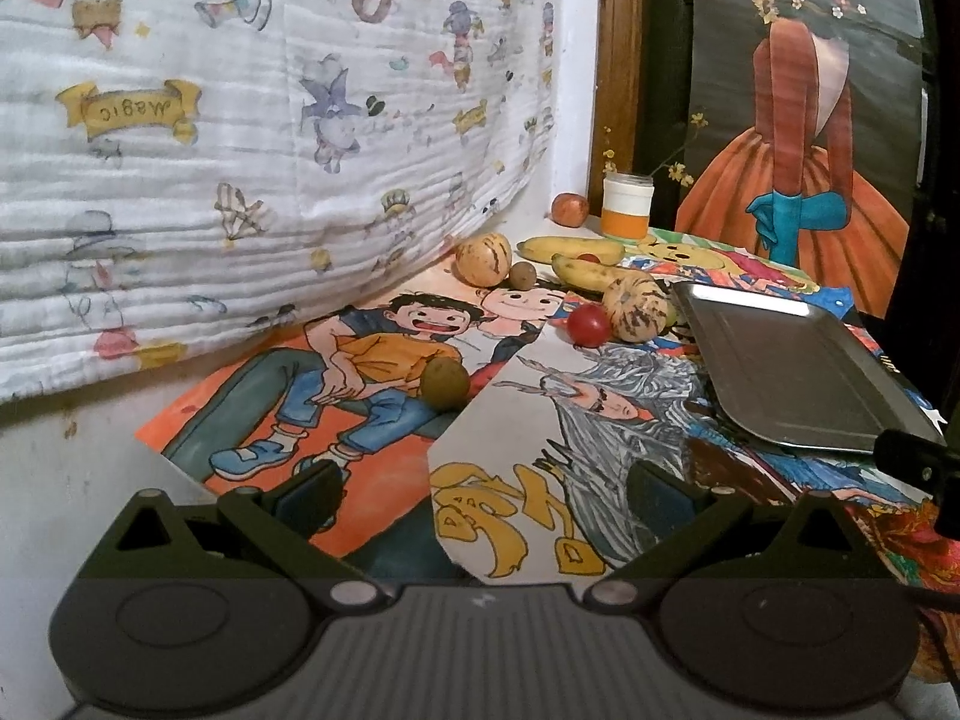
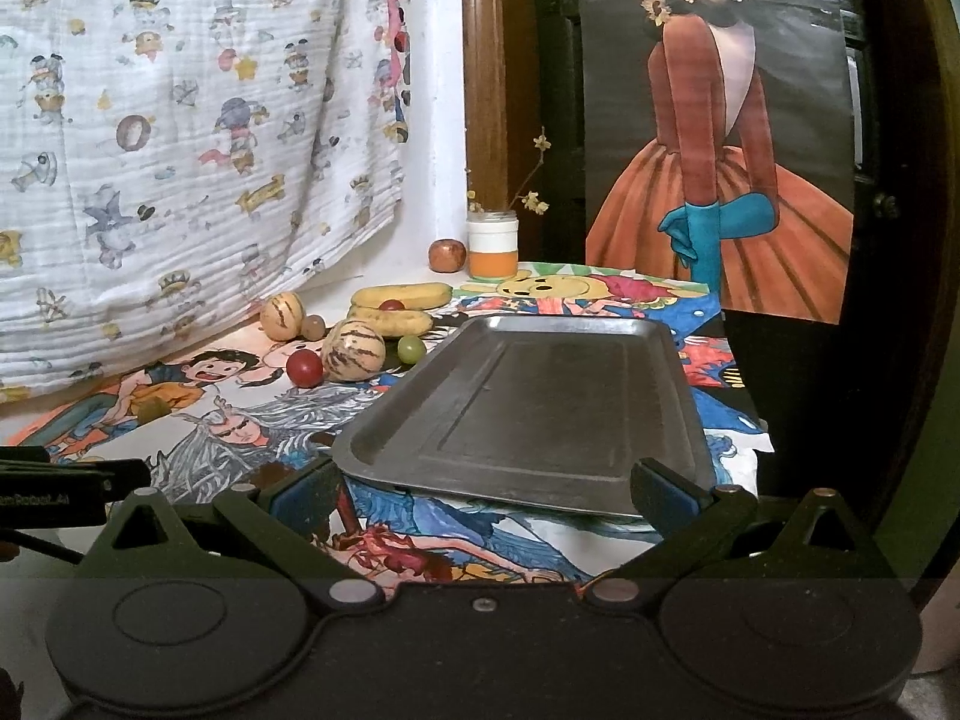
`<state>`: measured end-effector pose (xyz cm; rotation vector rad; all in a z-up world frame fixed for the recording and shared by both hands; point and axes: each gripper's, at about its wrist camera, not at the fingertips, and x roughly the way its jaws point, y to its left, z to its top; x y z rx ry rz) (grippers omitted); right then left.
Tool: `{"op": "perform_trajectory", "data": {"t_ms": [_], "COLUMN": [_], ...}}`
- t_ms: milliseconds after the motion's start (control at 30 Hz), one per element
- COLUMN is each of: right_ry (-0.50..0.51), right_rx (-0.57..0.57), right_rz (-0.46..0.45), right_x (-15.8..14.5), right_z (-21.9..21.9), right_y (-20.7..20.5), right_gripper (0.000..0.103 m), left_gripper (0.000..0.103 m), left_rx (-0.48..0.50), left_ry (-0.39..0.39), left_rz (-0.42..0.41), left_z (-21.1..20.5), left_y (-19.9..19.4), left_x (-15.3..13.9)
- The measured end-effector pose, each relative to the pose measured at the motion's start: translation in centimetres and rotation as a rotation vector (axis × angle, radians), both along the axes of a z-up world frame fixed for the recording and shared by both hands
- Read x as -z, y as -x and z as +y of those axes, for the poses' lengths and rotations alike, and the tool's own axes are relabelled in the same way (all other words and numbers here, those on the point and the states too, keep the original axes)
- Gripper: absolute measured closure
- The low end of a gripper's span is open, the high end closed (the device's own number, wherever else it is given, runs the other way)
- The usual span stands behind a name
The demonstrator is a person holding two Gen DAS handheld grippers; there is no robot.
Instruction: Organize fruits
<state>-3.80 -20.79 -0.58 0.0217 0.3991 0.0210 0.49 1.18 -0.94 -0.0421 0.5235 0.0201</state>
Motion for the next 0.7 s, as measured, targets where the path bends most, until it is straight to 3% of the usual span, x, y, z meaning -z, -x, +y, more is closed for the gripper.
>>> {"op": "perform_trajectory", "data": {"t_ms": [467,700], "right_ry": [-0.005,-0.019], "right_rx": [0.014,-0.009], "right_rz": [-0.028,-0.097], "right_x": [-0.8,-5.0], "right_z": [-0.4,-1.7], "right_y": [0.4,1.8], "right_gripper": [0.0,0.0], "left_gripper": [0.0,0.0], "left_rx": [-0.01,-0.046], "left_ry": [0.011,-0.008], "left_rz": [-0.013,-0.067], "left_z": [0.7,2.0], "left_y": [0.1,0.5], "left_x": [-0.4,-2.0]}}
